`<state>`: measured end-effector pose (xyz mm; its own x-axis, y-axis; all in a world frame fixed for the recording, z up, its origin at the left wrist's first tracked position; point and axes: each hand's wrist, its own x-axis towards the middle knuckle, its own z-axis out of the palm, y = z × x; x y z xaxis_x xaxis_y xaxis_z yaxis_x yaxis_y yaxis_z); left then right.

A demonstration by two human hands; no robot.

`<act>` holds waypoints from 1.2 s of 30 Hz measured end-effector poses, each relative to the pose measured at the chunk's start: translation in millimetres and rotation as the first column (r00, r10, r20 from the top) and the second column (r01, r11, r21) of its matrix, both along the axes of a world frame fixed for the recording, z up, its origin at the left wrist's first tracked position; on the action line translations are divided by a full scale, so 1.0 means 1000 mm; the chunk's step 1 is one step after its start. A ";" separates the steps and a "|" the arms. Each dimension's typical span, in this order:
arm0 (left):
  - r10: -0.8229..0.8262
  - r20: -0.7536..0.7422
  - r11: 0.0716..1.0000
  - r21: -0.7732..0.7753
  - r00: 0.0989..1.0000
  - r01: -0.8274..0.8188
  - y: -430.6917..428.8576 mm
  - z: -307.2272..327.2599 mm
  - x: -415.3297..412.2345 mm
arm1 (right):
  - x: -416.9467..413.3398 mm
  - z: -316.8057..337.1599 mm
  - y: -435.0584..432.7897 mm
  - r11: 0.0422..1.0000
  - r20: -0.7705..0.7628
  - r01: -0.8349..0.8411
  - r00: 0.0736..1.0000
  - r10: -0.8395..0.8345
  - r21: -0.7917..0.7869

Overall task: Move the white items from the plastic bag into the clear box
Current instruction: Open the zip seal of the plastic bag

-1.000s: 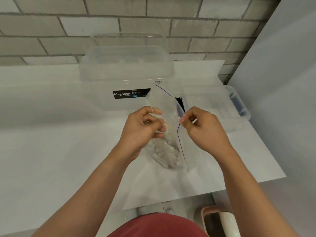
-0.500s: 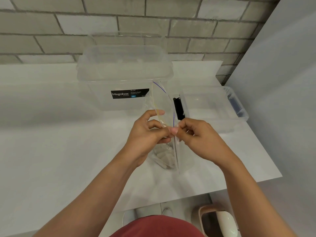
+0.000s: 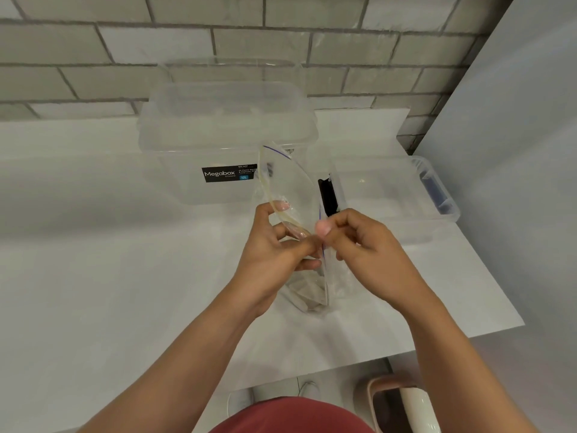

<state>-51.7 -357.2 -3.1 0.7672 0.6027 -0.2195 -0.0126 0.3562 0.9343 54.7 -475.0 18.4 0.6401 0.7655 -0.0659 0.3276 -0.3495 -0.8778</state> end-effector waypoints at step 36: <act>-0.146 -0.234 0.912 0.344 0.961 0.222 -0.012 0.011 -0.031 | 0.003 0.014 -0.017 0.951 0.378 0.304 0.889 -0.260 -0.061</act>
<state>-82.3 -369.6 7.8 0.8353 0.5222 -0.1718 0.2196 -0.0305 0.9751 57.5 -491.8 32.1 0.8240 0.5505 0.1340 0.4863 -0.5659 -0.6658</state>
